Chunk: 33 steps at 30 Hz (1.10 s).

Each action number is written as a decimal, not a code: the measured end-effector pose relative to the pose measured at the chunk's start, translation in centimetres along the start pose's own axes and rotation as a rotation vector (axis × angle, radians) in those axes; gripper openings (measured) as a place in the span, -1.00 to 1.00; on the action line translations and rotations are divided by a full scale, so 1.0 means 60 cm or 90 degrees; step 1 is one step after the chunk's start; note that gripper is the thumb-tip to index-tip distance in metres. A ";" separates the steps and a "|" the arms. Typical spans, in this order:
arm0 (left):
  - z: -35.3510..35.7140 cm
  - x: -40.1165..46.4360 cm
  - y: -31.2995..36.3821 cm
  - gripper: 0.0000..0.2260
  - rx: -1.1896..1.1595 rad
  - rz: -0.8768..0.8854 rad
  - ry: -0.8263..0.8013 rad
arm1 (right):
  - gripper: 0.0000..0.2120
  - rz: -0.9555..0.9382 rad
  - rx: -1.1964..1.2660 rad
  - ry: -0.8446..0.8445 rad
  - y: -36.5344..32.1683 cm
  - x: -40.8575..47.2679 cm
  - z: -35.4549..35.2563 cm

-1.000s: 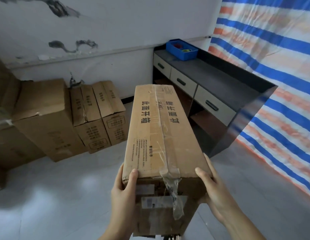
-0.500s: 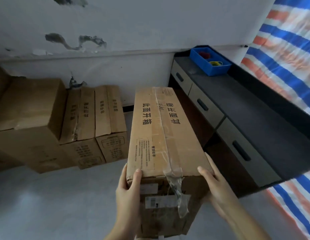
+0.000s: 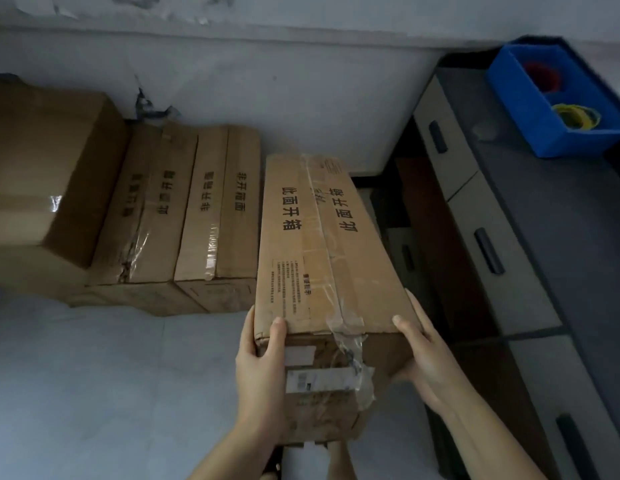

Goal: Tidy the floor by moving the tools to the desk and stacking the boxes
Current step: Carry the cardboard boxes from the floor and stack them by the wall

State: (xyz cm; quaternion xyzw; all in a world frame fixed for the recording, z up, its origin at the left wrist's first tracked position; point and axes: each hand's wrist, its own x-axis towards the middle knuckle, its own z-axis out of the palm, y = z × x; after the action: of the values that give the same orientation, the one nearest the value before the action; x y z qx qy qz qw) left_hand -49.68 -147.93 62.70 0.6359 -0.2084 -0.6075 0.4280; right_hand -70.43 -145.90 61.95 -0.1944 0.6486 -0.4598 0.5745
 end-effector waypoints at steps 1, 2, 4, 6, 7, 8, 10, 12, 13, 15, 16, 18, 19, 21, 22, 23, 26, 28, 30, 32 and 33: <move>0.018 0.026 -0.007 -0.59 -0.005 -0.005 0.014 | -0.51 0.012 -0.007 -0.002 -0.001 0.039 -0.005; 0.035 0.052 -0.015 -0.58 -0.012 -0.010 0.025 | -0.54 0.027 -0.019 -0.009 -0.001 0.077 -0.009; 0.067 0.105 -0.037 -0.57 -0.016 -0.010 0.055 | -0.55 0.063 -0.031 -0.023 0.006 0.153 -0.018; 0.095 0.160 -0.068 -0.56 -0.001 -0.013 0.099 | -0.52 0.091 -0.040 -0.043 0.024 0.221 -0.026; 0.106 0.188 -0.089 -0.56 0.015 -0.017 0.115 | -0.52 0.101 -0.048 -0.054 0.041 0.251 -0.033; 0.114 0.213 -0.112 -0.57 0.029 -0.024 0.129 | -0.51 0.111 -0.057 -0.064 0.061 0.276 -0.038; 0.120 0.253 -0.157 -0.61 0.053 -0.036 0.154 | -0.47 0.131 -0.058 -0.079 0.105 0.317 -0.044; 0.116 0.282 -0.197 -0.68 0.086 -0.053 0.175 | -0.45 0.143 -0.066 -0.085 0.149 0.350 -0.044; 0.111 0.291 -0.215 -0.70 0.102 -0.073 0.177 | -0.46 0.147 -0.074 -0.079 0.168 0.364 -0.041; 0.101 0.312 -0.244 -0.73 0.129 -0.126 0.165 | -0.47 0.150 -0.087 -0.048 0.201 0.389 -0.036; 0.096 0.328 -0.254 -0.69 0.137 -0.157 0.162 | -0.47 0.151 -0.097 -0.034 0.217 0.404 -0.032; 0.090 0.370 -0.265 -0.60 0.096 -0.244 0.164 | -0.47 0.150 -0.120 -0.012 0.243 0.438 -0.022; 0.089 0.392 -0.266 -0.58 0.048 -0.289 0.158 | -0.48 0.144 -0.126 -0.002 0.253 0.456 -0.017; 0.087 0.442 -0.267 -0.60 -0.039 -0.323 0.131 | -0.48 0.123 -0.120 -0.004 0.264 0.498 -0.006; 0.088 0.465 -0.266 -0.61 -0.058 -0.318 0.121 | -0.48 0.114 -0.114 -0.016 0.268 0.520 0.001; 0.089 0.487 -0.264 -0.61 -0.067 -0.305 0.122 | -0.48 0.106 -0.109 -0.032 0.269 0.542 0.012; 0.092 0.552 -0.253 -0.57 -0.082 -0.267 0.155 | -0.49 0.069 -0.103 -0.064 0.264 0.603 0.056; 0.095 0.589 -0.240 -0.60 -0.084 -0.244 0.160 | -0.50 0.052 -0.100 -0.049 0.261 0.636 0.086; 0.097 0.618 -0.236 -0.64 -0.075 -0.238 0.157 | -0.51 0.044 -0.102 -0.034 0.261 0.655 0.097; 0.099 0.627 -0.239 -0.63 -0.043 -0.244 0.145 | -0.51 0.045 -0.113 -0.039 0.262 0.659 0.088; 0.098 0.624 -0.241 -0.61 -0.018 -0.246 0.134 | -0.51 0.046 -0.127 -0.046 0.260 0.660 0.082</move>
State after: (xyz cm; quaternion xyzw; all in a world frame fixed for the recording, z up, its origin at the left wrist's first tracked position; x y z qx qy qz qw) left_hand -52.42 -171.14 29.55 0.7178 -0.0280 -0.6113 0.3321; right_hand -72.06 -170.79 27.14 -0.2438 0.6764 -0.3647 0.5917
